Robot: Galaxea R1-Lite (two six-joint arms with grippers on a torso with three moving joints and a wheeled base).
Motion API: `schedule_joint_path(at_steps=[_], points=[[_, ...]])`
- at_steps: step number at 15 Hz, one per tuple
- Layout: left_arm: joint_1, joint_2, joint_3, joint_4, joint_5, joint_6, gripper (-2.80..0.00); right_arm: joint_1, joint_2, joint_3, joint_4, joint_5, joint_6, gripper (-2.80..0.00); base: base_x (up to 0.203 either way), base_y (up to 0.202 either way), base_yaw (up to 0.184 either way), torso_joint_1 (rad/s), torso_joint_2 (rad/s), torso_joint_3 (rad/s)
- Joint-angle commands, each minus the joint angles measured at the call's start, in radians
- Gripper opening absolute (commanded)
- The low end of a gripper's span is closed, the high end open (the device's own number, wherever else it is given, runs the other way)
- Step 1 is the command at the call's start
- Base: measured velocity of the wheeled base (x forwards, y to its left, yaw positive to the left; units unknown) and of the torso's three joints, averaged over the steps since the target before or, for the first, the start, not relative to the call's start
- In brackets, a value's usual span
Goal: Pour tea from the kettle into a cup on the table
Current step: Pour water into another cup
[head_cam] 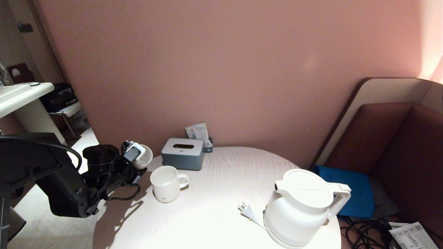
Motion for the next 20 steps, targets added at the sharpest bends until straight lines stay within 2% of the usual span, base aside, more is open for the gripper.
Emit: schedule_joint_path(at_steps=[1, 6, 8, 14, 20], points=[[-0.006, 0.007, -0.006, -0.006, 0.001, 0.009, -2.8, 0.0, 0.001, 0.0, 0.0, 0.0, -0.001, -2.8, 0.0, 0.0, 0.0, 0.0, 0.0, 0.0], [-0.033, 0.007, -0.005, -0.005, 0.003, 0.054, -2.8, 0.0, 0.001, 0.0, 0.0, 0.0, -0.001, -2.8, 0.0, 0.0, 0.0, 0.0, 0.0, 0.0], [-0.041, 0.011, -0.003, -0.006, 0.004, 0.105, -2.8, 0.0, 0.001, 0.0, 0.0, 0.0, -0.001, -2.8, 0.0, 0.0, 0.0, 0.0, 0.0, 0.0], [-0.044, 0.005, -0.007, -0.028, 0.033, 0.188, -2.8, 0.0, 0.001, -0.001, 0.0, 0.0, -0.001, -2.8, 0.0, 0.0, 0.0, 0.0, 0.0, 0.0], [-0.048, -0.005, -0.006, -0.069, 0.056, 0.297, -2.8, 0.0, 0.001, 0.001, 0.0, 0.0, -0.001, -2.8, 0.0, 0.0, 0.0, 0.0, 0.0, 0.0]])
